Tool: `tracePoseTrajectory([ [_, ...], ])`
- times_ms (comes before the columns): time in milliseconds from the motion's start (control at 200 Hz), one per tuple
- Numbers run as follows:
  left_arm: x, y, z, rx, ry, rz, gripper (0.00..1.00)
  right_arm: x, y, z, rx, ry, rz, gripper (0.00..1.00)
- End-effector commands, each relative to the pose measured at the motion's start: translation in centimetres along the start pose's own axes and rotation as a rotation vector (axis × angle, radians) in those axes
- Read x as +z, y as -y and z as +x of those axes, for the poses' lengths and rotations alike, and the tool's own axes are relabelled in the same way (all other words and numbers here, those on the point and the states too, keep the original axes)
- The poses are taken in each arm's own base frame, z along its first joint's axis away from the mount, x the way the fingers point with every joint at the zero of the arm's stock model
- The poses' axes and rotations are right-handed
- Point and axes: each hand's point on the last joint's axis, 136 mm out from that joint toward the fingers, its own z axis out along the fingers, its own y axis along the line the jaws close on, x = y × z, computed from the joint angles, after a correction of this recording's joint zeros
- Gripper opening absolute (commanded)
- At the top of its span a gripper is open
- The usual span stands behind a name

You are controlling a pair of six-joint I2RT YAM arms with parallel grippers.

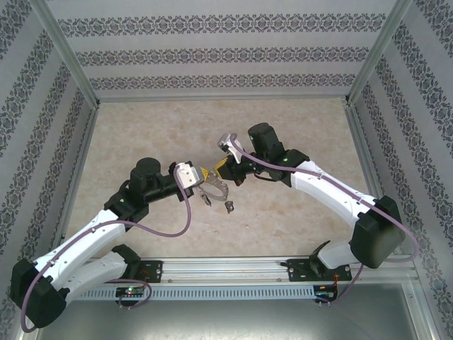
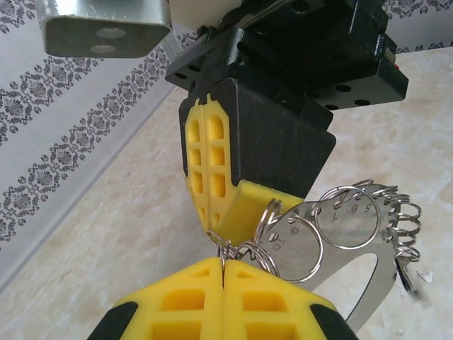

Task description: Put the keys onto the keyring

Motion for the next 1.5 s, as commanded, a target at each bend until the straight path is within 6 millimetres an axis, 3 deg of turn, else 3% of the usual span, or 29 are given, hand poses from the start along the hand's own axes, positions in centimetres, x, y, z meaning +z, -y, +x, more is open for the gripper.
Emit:
tracePoseTrajectory([
  [0,-0.3,-1.3,-3.2,0.006,0.134,-0.054,0.00,0.1,-0.2,0.1,0.047,-0.013,-0.047,0.00],
  [180,-0.1,-1.3,-3.6,0.000,0.146,-0.042,0.00,0.2,-0.5,0.3,0.081,-0.034,-0.061,0.00],
  [689,0.1,-1.4,-3.5,0.009,0.143,-0.042,0.00,-1.7,-1.1,-3.3,0.047,0.052,-0.031,0.00],
  [1339,-0.4,-1.7,-3.7,0.002,0.148,-0.074,0.00,-1.8,-1.3,-2.7,0.087,0.041,-0.025,0.00],
  [1494,-0.1,-1.8,-3.0,-0.004,0.123,-0.084,0.00,-2.4,0.9,-1.4,0.122,0.028,0.077,0.00],
])
